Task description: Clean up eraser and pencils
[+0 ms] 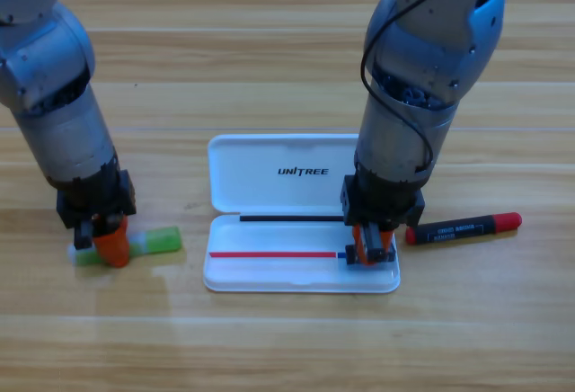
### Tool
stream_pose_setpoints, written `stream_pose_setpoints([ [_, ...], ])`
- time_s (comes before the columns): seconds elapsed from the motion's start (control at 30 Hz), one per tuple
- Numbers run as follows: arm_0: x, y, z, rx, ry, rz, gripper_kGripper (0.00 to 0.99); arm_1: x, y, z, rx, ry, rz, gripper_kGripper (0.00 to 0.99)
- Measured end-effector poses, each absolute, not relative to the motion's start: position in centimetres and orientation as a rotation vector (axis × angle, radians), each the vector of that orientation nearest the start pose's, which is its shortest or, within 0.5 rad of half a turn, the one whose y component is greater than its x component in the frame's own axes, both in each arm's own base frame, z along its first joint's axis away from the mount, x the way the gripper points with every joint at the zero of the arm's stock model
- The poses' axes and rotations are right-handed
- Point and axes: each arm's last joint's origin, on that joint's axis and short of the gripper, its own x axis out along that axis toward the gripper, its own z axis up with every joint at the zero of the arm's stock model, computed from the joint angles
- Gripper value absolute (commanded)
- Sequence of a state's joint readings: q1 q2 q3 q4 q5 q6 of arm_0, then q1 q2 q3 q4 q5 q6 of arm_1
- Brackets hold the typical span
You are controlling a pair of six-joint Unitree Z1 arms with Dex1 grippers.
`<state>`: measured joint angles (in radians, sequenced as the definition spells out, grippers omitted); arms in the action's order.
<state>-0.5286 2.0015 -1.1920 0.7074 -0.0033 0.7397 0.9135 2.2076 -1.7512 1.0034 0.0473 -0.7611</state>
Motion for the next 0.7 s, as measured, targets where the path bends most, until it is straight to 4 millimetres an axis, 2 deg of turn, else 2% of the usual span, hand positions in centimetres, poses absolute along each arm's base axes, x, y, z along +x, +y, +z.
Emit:
stream_pose_setpoints([
  [0.07, 29.7, -17.4, 18.4, 0.984, 1.278, -0.98, 0.0, 26.8, 35.2, 22.1, -1.217, 1.046, 1.312, 0.308],
  [0.17, 29.7, -17.4, 18.4, 0.992, 1.275, -0.987, 0.0, 26.9, 35.2, 22.1, -1.217, 1.045, 1.312, 0.822],
  [0.5, 29.7, -17.4, 18.4, 0.997, 1.273, -0.992, 0.0, 26.9, 35.2, 22.2, -1.21, 1.047, 1.305, 0.887],
  [0.7, 29.2, -17.1, 19.0, 1.006, 1.323, -1.01, 0.0, 25.7, 33.7, 25.2, -1.212, 1.012, 1.309, 0.887],
])
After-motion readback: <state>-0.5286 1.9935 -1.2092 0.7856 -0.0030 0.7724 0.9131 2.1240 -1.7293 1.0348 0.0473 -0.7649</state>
